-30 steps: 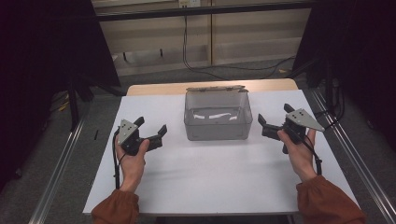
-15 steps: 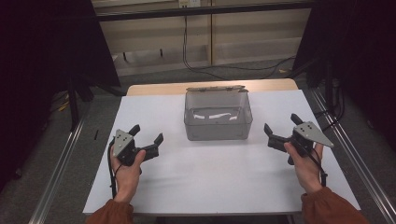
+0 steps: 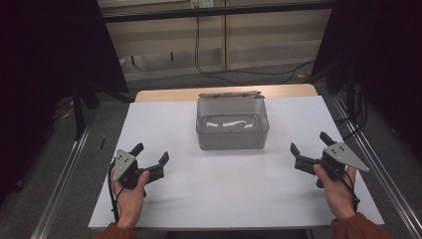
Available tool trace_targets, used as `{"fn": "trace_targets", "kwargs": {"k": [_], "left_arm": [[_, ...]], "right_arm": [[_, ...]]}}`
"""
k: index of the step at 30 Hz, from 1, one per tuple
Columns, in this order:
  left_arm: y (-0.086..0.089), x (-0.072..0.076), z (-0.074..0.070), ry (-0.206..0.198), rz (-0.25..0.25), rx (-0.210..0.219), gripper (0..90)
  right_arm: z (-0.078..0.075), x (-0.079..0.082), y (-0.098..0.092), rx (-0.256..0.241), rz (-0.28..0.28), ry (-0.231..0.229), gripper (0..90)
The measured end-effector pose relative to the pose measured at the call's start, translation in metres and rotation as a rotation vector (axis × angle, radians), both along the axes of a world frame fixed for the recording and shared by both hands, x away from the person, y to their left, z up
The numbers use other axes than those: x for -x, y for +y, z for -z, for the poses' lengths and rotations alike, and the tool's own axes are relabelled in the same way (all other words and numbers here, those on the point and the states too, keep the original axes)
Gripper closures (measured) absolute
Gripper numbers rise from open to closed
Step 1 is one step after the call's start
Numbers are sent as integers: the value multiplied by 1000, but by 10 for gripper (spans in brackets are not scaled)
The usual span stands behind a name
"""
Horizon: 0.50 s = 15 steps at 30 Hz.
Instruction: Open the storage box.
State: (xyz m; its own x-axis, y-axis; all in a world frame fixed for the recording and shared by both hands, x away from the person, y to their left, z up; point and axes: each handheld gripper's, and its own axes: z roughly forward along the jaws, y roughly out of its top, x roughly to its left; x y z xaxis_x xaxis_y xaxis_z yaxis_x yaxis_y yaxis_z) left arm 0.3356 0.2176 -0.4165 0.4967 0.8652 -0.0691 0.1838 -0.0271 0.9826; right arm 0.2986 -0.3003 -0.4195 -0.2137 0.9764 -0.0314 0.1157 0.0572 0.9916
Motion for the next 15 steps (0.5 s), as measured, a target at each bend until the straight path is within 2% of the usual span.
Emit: {"fn": "trace_targets", "kwargs": {"k": [6, 8, 11, 13, 15], "left_arm": [[2, 10, 2, -9, 3, -1, 41], [3, 13, 4, -10, -13, 11, 39], [4, 16, 6, 1, -18, 16, 39], [5, 18, 8, 4, -18, 4, 39], [5, 20, 10, 13, -16, 1, 39]], "right_arm": [[4, 8, -2, 6, 1, 9, 0], [6, 10, -2, 4, 3, 7, 0], [8, 15, -3, 9, -7, 23, 0], [10, 18, -4, 11, -7, 29, 0], [12, 21, -8, -6, -4, 44, 3]]}}
